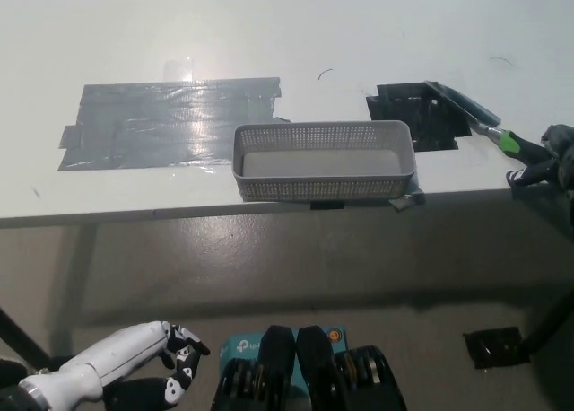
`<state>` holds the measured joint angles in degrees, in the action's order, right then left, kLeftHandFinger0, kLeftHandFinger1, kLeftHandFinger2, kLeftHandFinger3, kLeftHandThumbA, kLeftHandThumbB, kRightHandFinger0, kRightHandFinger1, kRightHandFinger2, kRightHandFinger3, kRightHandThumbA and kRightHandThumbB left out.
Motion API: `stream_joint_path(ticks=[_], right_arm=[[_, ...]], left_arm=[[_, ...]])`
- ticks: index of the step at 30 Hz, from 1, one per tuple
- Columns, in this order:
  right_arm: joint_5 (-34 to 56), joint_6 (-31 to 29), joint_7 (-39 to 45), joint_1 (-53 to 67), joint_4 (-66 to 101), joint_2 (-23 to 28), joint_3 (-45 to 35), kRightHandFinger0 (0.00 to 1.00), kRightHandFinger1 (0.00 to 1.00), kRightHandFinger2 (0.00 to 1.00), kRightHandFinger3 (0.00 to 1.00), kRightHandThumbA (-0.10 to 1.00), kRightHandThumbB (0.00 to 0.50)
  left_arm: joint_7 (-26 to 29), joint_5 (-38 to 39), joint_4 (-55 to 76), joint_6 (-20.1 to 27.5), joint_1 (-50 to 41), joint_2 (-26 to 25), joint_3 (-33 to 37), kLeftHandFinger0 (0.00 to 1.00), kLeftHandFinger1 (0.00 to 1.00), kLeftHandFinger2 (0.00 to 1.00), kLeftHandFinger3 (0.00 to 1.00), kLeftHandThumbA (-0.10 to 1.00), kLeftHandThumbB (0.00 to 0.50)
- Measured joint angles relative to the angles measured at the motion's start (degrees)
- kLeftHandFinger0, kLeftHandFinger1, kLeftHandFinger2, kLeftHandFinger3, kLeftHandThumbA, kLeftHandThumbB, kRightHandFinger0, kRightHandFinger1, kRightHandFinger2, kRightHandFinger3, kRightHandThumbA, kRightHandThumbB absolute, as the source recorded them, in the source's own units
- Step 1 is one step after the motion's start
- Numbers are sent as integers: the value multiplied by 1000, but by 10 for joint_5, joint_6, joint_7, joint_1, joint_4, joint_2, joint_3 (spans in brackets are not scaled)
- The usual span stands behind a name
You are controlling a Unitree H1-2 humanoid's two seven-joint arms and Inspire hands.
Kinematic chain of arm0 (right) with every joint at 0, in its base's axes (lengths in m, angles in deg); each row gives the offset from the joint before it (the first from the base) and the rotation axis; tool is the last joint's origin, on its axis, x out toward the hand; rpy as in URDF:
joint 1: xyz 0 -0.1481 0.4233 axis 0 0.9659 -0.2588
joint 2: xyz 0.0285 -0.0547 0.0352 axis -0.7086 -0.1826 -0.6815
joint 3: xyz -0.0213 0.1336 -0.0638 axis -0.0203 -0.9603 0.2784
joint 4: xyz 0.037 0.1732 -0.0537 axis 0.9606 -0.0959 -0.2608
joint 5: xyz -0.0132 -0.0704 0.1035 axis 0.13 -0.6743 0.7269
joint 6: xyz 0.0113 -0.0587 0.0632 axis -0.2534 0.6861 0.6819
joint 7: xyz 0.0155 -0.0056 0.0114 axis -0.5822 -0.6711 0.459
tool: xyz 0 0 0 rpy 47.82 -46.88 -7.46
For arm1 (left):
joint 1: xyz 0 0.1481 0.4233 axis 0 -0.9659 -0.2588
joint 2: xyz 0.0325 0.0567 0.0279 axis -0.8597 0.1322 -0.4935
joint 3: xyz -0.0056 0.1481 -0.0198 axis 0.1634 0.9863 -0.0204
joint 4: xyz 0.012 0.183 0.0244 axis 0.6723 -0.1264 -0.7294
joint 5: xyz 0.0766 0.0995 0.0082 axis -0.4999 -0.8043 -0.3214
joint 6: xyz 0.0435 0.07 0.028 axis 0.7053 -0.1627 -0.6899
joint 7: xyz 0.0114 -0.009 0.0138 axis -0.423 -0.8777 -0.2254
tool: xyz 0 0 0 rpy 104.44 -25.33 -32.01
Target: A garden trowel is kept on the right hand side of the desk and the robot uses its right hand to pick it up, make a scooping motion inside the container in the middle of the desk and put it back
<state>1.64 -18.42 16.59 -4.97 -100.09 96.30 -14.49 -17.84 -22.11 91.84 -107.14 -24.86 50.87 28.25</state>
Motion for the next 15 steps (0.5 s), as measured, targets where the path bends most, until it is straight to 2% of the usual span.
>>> stream_joint_path(ticks=[1,3,4,5,6,7,8,9,10,12,13,14,15], right_arm=[[-1,1,-1,-2,-3,0,1,1000,1000,1000,1000,650,305],[-4,1,-1,-7,-14,0,1,1000,1000,1000,1000,289,222],[-5,1,-2,-13,-26,0,1,1000,1000,1000,1000,285,222],[-6,1,-2,-17,-32,0,0,1000,1000,1000,1000,150,158],[-5,1,-1,-22,-40,3,11,891,1000,1000,1000,-24,125],[-3,-2,0,-26,-44,5,23,121,298,606,1000,-97,110],[1,-6,1,-30,-49,7,33,13,235,611,1000,-100,81],[3,-9,1,-31,-52,10,40,1,229,669,1000,-100,40],[5,-14,1,-32,-54,15,51,128,398,805,1000,-100,14],[7,-21,1,-35,-57,20,69,160,411,800,1000,-100,0],[7,-24,1,-36,-58,22,74,60,219,522,1000,-5,28],[9,-28,1,-38,-59,26,86,2,112,395,874,67,1],[11,-29,1,-39,-60,27,92,0,30,323,900,-84,18]], left_arm=[[0,0,0,0,0,0,0,663,664,736,838,877,96],[-2,0,0,0,0,0,0,677,677,750,851,885,91],[-4,0,0,0,0,0,0,678,678,752,853,885,91],[-4,1,0,0,0,0,0,674,673,748,847,882,97],[-5,1,0,1,0,0,0,674,671,745,843,879,106],[-5,1,0,1,0,0,0,674,671,744,842,878,105],[-5,2,0,1,1,-1,0,676,673,745,843,878,103],[-5,2,0,1,1,-1,-1,668,665,737,835,872,99],[-5,2,0,1,1,-1,-1,666,664,736,835,883,103],[-5,2,0,1,1,-1,-1,667,666,736,837,882,99],[-5,1,0,1,1,-1,-1,664,664,733,832,866,102],[-5,1,0,1,1,-1,-1,663,662,731,829,862,102],[-5,1,0,1,1,-1,-1,664,664,733,830,861,103]])
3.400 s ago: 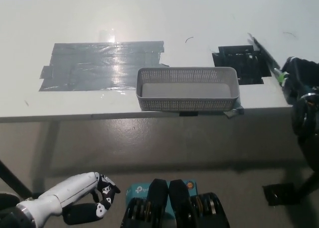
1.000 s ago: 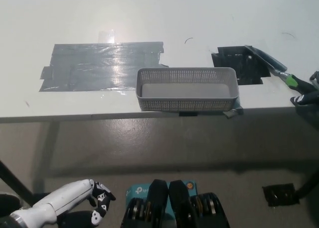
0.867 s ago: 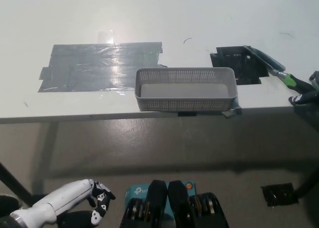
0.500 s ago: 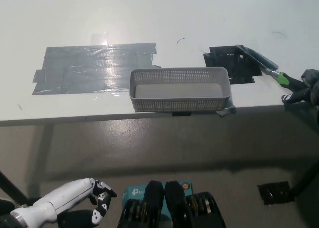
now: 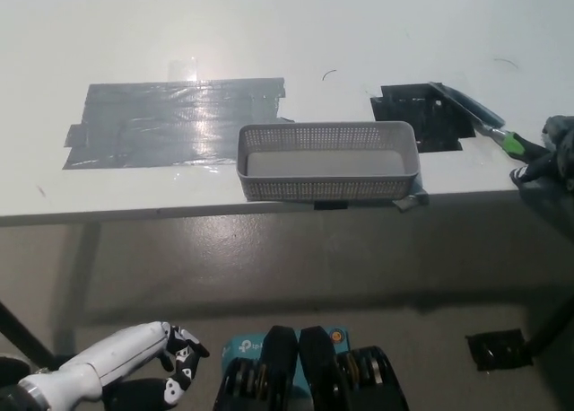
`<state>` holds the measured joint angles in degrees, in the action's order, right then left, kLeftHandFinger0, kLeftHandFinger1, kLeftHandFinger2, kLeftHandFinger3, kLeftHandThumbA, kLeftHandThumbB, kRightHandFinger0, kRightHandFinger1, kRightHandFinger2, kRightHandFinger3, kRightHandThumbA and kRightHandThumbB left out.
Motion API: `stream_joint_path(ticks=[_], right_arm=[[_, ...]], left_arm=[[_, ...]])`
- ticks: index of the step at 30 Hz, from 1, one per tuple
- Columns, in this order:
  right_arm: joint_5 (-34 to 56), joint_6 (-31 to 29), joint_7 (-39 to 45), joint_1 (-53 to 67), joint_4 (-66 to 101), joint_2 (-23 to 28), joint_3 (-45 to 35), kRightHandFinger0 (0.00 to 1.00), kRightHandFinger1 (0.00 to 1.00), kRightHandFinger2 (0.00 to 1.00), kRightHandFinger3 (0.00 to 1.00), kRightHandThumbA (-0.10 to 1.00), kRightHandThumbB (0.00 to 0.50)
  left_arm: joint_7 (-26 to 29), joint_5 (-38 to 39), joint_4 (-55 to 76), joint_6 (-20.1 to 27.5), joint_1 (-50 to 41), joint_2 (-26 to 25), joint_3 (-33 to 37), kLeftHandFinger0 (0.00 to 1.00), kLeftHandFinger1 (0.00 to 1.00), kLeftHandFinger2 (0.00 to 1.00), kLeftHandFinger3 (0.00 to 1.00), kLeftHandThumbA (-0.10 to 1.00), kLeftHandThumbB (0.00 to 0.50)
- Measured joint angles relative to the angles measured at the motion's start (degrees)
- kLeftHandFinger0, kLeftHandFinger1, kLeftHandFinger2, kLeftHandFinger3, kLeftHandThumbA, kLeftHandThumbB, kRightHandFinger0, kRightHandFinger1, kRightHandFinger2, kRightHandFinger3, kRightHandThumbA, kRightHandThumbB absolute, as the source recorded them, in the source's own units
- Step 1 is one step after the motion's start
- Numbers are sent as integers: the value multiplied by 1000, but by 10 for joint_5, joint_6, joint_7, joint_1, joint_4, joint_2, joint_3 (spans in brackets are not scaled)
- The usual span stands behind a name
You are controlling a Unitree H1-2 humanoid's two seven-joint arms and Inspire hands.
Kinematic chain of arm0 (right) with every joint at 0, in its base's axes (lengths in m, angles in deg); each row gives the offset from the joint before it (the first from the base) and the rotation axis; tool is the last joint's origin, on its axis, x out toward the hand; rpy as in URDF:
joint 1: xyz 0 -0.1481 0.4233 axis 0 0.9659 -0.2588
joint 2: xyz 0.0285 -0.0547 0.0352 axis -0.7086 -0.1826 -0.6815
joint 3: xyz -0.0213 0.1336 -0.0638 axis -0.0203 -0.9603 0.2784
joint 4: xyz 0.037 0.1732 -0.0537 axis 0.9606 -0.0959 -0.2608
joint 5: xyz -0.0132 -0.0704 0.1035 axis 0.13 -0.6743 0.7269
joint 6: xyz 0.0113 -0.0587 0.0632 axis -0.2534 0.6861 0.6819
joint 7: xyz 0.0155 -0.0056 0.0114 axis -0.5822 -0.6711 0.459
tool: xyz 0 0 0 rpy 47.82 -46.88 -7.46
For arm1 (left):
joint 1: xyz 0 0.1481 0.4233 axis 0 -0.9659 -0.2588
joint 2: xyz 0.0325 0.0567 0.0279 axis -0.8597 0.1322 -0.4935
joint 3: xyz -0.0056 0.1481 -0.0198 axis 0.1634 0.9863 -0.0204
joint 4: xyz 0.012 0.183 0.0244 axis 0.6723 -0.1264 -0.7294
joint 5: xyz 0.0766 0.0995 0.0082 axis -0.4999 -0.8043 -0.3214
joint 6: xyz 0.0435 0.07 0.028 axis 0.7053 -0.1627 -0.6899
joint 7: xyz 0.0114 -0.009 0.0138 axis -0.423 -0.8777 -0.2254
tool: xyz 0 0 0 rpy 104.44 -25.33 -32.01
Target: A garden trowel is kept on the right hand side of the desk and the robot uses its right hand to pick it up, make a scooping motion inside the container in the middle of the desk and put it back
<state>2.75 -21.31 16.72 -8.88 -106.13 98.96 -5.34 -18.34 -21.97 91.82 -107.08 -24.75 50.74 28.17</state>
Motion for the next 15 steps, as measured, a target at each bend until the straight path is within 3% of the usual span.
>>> stream_joint_path(ticks=[1,2,3,4,5,6,7,8,9,10,11,12,13,14,15], right_arm=[[2,0,0,-1,0,0,3,0,1,283,973,-99,38],[5,-2,-1,-1,0,1,5,0,0,247,1000,-100,23],[7,-4,-1,-1,0,2,5,112,168,400,1000,-7,37],[11,-8,-2,0,1,4,5,149,216,453,1000,78,48],[15,-16,-5,2,6,6,6,173,249,492,1000,94,27],[17,-21,-6,3,9,9,7,119,188,408,923,103,49],[19,-27,-8,5,11,11,8,97,180,411,836,104,43],[23,-36,-14,7,15,12,8,264,318,505,794,159,25],[27,-42,-19,9,18,13,8,331,365,533,795,184,84],[30,-48,-24,12,22,14,8,341,367,534,789,188,88],[34,-53,-29,16,26,16,8,127,175,392,686,165,115],[35,-56,-34,18,28,18,8,224,262,424,724,101,136],[38,-59,-40,20,30,19,8,287,364,462,699,103,143],[40,-61,-43,22,32,20,8,240,359,423,560,-5,196],[41,-63,-47,22,32,20,8,231,407,473,692,-53,164]], left_arm=[[0,0,0,0,0,0,0,665,667,735,832,849,96],[0,0,0,-1,1,0,0,667,670,737,836,837,96],[0,0,0,-1,1,0,0,668,671,738,838,836,92],[0,0,0,-1,1,0,0,669,672,739,840,837,91],[0,0,0,-1,1,0,0,669,671,739,841,837,89],[0,0,1,-1,0,0,0,669,668,736,838,845,100],[0,0,0,-1,0,0,0,668,665,732,833,857,100],[0,0,1,-1,0,0,0,662,657,726,825,872,104],[0,0,1,-1,0,0,0,658,654,723,821,877,113],[0,0,1,-1,0,0,0,656,653,722,819,879,113],[0,0,1,-1,1,0,0,659,656,723,820,877,119],[0,0,1,-1,1,0,0,667,666,732,833,878,117],[0,0,1,-1,1,0,0,667,668,734,836,879,117],[-1,0,1,-1,1,0,0,667,669,734,839,879,112],[-1,0,1,-1,1,-1,0,667,670,735,841,880,113]])
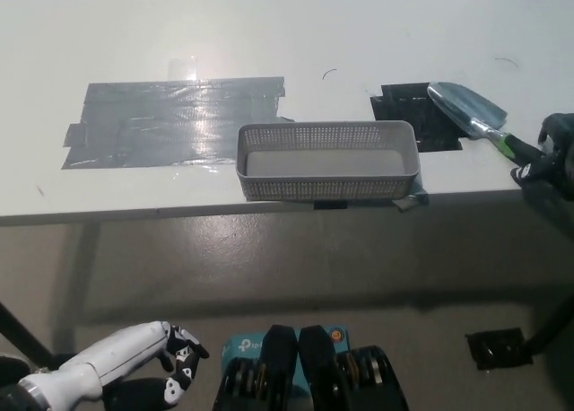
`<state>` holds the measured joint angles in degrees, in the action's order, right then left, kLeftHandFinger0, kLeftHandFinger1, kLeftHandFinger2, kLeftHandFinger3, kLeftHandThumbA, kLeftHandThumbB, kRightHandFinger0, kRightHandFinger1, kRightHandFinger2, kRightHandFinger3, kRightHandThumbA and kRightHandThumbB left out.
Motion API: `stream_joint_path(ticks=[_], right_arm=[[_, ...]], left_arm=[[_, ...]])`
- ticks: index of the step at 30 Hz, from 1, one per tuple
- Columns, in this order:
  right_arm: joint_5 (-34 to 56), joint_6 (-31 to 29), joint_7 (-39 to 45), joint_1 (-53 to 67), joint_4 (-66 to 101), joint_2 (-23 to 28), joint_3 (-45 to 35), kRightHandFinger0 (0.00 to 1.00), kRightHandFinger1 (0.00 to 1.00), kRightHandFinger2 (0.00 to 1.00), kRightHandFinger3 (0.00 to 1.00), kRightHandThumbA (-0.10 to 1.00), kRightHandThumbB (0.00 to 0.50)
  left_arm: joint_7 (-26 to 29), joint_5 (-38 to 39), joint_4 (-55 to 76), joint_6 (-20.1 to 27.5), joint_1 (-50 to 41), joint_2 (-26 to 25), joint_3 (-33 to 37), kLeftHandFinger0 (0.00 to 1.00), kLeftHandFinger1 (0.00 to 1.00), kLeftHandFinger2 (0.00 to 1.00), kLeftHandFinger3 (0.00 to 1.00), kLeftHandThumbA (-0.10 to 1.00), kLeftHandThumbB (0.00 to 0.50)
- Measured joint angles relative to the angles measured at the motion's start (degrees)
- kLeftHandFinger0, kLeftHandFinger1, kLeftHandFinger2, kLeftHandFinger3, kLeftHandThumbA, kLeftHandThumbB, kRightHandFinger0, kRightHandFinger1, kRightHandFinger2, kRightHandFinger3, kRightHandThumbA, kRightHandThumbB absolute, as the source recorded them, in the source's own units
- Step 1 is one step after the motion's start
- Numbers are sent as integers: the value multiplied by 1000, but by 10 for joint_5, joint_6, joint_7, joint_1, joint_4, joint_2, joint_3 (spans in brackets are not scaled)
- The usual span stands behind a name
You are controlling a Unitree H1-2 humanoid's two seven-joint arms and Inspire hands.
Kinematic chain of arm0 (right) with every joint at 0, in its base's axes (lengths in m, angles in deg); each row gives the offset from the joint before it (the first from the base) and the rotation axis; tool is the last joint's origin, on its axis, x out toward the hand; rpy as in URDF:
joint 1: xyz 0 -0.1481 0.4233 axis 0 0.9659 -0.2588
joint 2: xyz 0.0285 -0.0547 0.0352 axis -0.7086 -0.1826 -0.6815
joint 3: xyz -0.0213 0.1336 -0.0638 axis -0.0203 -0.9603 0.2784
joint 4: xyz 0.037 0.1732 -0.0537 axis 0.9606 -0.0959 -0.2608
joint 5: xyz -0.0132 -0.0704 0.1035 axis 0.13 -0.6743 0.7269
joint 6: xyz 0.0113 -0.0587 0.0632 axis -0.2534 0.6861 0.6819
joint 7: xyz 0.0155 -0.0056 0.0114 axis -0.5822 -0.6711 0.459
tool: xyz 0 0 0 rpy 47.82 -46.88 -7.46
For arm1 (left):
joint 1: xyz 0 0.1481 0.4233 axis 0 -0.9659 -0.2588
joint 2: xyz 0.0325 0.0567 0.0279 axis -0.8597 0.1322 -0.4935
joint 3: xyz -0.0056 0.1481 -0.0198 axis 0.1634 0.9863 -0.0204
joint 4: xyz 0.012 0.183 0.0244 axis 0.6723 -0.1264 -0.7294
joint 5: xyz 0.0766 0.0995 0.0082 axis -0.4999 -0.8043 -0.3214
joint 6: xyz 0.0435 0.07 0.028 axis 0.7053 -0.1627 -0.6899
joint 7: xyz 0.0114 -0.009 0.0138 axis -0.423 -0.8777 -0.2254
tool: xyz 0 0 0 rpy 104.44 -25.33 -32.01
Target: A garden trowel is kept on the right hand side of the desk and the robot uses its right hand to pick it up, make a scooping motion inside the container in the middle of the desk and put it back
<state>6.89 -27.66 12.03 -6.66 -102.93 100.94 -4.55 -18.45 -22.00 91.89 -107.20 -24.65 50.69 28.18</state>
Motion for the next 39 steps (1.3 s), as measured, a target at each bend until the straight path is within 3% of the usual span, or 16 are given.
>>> stream_joint_path(ticks=[1,2,4,5,6,8,9,11,14,16,18,21,22,28,35,39], right_arm=[[1,-2,-3,0,0,0,0,224,452,515,718,-43,45],[1,-2,-6,0,-1,0,1,202,465,541,769,21,1],[1,-3,-17,2,-4,-1,3,239,516,589,781,120,0],[1,-4,-26,4,-4,-2,3,252,512,578,784,331,0],[1,-5,-35,7,-3,-3,3,227,481,548,705,341,0],[1,-6,-54,13,-1,-5,4,45,360,488,503,95,0],[1,-7,-63,17,1,-5,4,24,389,573,453,20,0],[2,-10,-85,25,4,-6,3,5,405,669,461,-15,0],[5,-21,-114,35,3,-7,4,29,416,658,346,-47,0],[7,-30,-135,43,1,-10,4,127,500,711,366,-50,0],[7,-32,-158,46,-1,-15,6,173,487,655,451,-94,0],[6,-32,-184,46,-5,-15,10,102,387,560,516,-96,0],[6,-32,-191,46,-7,-15,11,133,426,604,571,-95,0],[6,-32,-219,45,-10,-16,19,17,287,485,478,-100,0],[6,-31,-234,44,-21,-20,28,19,408,691,557,-52,0],[4,-27,-233,35,-35,-22,44,57,428,709,646,47,0]], left_arm=[[0,0,0,0,0,0,0,667,670,737,841,887,116],[-1,0,0,0,0,-1,0,668,671,738,841,892,119],[-1,0,0,0,0,-1,0,666,668,737,840,914,128],[-1,0,0,0,0,-1,0,668,669,739,843,915,129],[-2,0,0,0,0,-2,0,669,670,739,843,914,124],[-3,0,1,0,0,-3,0,669,669,738,843,909,114],[-4,-1,1,0,0,-3,0,670,669,738,842,908,113],[-4,-1,1,0,0,-3,0,688,684,751,849,910,114],[-5,-1,1,0,0,-3,0,691,682,749,841,911,123],[-5,0,1,0,0,-3,0,687,680,746,833,904,125],[-5,0,1,0,0,-3,0,681,677,743,829,902,120],[-5,0,1,0,0,-4,0,669,665,731,816,876,121],[-5,0,1,0,0,-4,0,669,666,731,817,884,127],[-8,-1,2,-1,3,-6,1,679,676,739,835,901,126],[-14,0,2,-1,9,-8,2,661,658,718,801,840,114],[-18,2,2,-1,9,-8,2,648,647,710,794,812,94]])
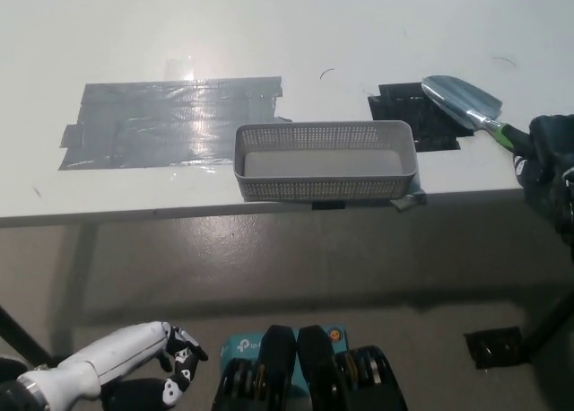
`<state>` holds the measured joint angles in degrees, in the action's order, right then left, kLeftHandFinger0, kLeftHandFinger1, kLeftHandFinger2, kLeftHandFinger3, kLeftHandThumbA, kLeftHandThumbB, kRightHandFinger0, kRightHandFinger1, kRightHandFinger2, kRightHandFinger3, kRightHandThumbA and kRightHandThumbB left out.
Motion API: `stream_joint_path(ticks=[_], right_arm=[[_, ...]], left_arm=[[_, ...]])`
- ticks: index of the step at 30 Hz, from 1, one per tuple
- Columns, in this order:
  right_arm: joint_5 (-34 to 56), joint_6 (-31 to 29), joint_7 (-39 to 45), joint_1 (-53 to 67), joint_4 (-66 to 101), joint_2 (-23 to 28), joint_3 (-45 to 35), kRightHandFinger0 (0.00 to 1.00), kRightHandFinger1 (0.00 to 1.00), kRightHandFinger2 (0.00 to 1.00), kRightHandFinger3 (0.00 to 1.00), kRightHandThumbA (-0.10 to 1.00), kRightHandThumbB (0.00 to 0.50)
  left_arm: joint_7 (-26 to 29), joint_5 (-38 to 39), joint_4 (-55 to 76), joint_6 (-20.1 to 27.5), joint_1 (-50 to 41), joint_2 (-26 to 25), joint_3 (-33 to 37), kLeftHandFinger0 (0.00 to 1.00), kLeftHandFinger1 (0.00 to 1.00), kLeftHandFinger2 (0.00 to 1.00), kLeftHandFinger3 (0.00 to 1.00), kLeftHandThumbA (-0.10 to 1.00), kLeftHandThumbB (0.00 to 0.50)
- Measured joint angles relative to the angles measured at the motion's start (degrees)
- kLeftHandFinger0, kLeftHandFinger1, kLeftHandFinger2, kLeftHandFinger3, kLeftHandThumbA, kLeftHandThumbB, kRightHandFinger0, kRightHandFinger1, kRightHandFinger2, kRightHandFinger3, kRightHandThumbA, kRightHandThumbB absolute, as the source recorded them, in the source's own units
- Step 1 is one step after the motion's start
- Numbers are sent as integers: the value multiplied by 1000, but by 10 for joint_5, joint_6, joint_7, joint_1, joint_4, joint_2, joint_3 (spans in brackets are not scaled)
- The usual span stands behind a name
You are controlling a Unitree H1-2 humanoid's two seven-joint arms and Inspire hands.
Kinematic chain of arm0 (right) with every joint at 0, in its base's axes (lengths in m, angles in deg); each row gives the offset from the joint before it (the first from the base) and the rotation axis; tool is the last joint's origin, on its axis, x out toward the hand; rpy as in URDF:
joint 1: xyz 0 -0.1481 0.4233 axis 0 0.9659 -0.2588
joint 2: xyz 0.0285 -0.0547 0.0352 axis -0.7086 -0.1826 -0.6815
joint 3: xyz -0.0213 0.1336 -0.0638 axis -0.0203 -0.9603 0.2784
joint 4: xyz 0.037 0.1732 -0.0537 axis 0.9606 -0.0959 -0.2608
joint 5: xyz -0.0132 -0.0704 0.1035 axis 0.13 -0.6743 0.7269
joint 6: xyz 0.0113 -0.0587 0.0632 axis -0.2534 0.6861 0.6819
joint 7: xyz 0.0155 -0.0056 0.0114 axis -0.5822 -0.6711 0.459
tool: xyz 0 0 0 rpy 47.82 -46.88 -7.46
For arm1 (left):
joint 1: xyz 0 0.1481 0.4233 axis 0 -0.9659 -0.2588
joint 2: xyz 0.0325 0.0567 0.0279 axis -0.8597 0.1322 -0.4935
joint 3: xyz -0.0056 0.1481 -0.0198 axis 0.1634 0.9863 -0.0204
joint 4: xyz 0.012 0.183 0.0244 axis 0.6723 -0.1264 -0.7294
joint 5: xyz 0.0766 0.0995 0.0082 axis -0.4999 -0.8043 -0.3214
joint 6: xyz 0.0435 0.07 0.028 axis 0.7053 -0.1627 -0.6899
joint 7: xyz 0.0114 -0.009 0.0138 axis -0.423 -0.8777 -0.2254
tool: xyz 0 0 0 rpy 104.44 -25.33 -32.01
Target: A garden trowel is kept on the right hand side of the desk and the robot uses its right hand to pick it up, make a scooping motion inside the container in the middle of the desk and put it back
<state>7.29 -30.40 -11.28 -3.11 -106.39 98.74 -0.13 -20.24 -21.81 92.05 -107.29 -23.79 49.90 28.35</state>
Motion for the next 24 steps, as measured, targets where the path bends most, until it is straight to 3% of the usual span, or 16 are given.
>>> stream_joint_path(ticks=[2,3,5,6,8,9,11,13,14,15,17,18,20,21,22,24], right_arm=[[-8,0,0,-10,-14,0,22,1,360,631,680,-18,0],[-11,0,0,-15,-17,0,31,42,389,640,719,-31,0],[-16,0,-1,-18,-18,2,43,75,423,631,628,129,0],[-17,-1,-3,-18,-19,4,46,42,379,581,519,143,0],[-18,-4,-12,-19,-23,4,49,0,267,479,334,35,0],[-17,-10,-22,-18,-24,5,48,9,280,477,315,48,0],[-16,-18,-34,-17,-24,6,46,0,174,342,255,-97,0],[0,-35,-61,-9,-23,4,21,0,86,254,262,-34,0],[9,-43,-72,-4,-22,2,7,0,83,251,284,-97,0],[17,-50,-82,2,-20,0,-7,0,30,218,423,-100,0],[39,-63,-105,14,-22,-7,-44,0,2,170,390,-100,0],[49,-69,-113,18,-24,-11,-62,0,0,163,436,-100,0],[66,-77,-127,25,-24,-20,-86,0,0,177,170,-100,41],[72,-80,-133,27,-24,-23,-93,0,0,184,138,-100,30],[83,-90,-143,29,-25,-29,-108,0,0,240,114,-100,11],[99,-107,-160,35,-26,-41,-129,0,0,285,195,-100,1]], left_arm=[[-1,1,0,0,0,0,0,660,662,730,809,824,96],[-2,1,0,0,0,0,0,658,659,728,804,829,108],[-2,1,0,0,0,-1,0,645,647,715,784,815,112],[-2,1,0,0,0,-1,0,637,640,711,782,821,114],[-2,2,0,0,0,-2,0,635,644,722,803,840,102],[-2,2,0,0,-1,-2,1,634,645,724,804,843,105],[-2,1,0,0,-1,-2,3,625,638,717,796,828,98],[-2,2,0,1,-2,-2,4,625,638,718,797,833,106],[-2,2,0,1,-3,-2,4,627,640,720,802,840,110],[-2,2,0,1,-4,-2,5,616,635,724,821,867,120],[-2,2,0,1,-5,-2,7,607,628,718,822,857,122],[-2,2,0,1,-5,-2,7,603,623,712,819,823,112],[-2,2,0,1,-5,-2,8,609,626,707,813,831,122],[-2,2,0,1,-5,-2,8,631,647,728,830,825,104],[-2,2,0,1,-6,-2,8,639,654,735,836,823,99],[-2,2,0,2,-9,-2,9,649,660,742,844,807,86]])
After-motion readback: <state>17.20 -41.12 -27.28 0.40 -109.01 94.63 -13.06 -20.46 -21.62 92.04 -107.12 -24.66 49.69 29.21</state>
